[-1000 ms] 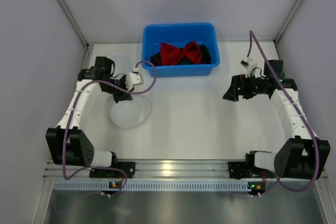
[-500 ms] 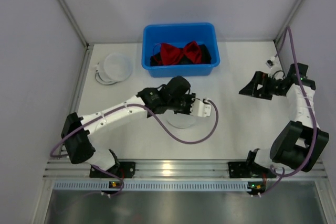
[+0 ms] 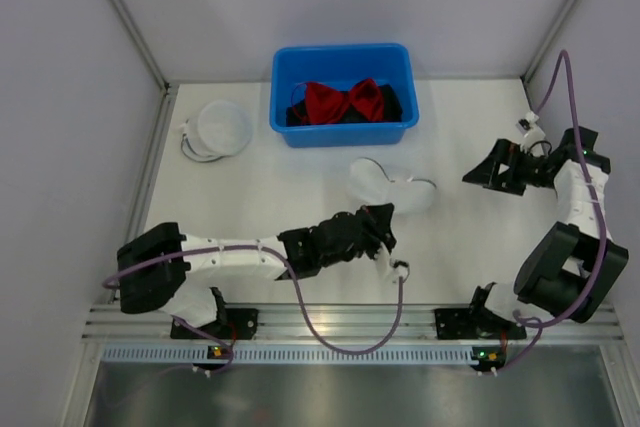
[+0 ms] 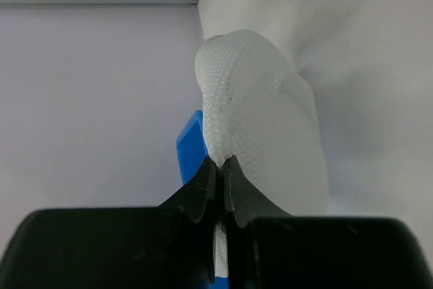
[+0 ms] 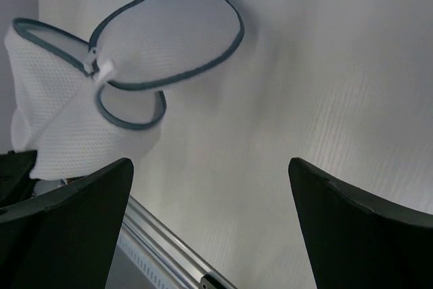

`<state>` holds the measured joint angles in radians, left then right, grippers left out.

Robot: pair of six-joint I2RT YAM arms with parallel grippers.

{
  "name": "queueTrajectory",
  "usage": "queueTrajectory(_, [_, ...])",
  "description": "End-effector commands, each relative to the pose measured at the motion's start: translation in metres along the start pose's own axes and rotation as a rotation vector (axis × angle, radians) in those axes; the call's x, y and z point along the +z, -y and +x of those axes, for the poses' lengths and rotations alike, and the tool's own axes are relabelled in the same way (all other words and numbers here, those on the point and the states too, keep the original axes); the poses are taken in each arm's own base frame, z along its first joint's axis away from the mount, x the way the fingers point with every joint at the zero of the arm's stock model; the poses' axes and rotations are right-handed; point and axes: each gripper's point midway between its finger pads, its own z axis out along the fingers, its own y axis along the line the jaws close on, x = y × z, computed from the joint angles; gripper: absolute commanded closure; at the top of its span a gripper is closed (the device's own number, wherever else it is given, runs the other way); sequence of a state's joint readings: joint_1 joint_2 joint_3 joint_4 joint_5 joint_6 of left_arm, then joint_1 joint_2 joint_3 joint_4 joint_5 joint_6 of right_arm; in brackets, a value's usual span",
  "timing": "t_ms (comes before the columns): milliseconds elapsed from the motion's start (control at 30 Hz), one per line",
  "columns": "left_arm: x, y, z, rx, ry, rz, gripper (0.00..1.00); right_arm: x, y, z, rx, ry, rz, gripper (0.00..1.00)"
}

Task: Place the bra in the laundry bag and zip it closed
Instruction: Adjust the laundry bag at the center of the board.

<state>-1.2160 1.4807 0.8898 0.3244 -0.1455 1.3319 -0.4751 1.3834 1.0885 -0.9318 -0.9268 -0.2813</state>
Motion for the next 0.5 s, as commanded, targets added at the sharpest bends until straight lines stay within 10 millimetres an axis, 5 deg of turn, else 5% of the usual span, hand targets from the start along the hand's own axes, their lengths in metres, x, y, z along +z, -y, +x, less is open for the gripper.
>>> queueTrajectory(0, [-0.028, -0.005, -0.017, 0.094, 0.013, -0.126, 1.0, -0.005, -0.008, -0.013, -0.045, 0.035, -0.054, 0.01])
queueTrajectory(100, [-0.039, 0.046, -0.019, 0.074, 0.007, -0.038, 1.0, -0.001, -0.008, -0.005, -0.032, 0.014, -0.08, 0.01])
queueTrajectory(333, [-0.046, 0.109, -0.031, 0.011, -0.017, 0.073, 0.99, 0.008, -0.01, 0.015, -0.039, -0.041, -0.097, 0.01])
queueTrajectory(467, [-0.053, 0.112, -0.046, -0.043, -0.02, 0.059, 0.71, 0.018, -0.015, 0.022, -0.073, -0.084, -0.095, 0.01])
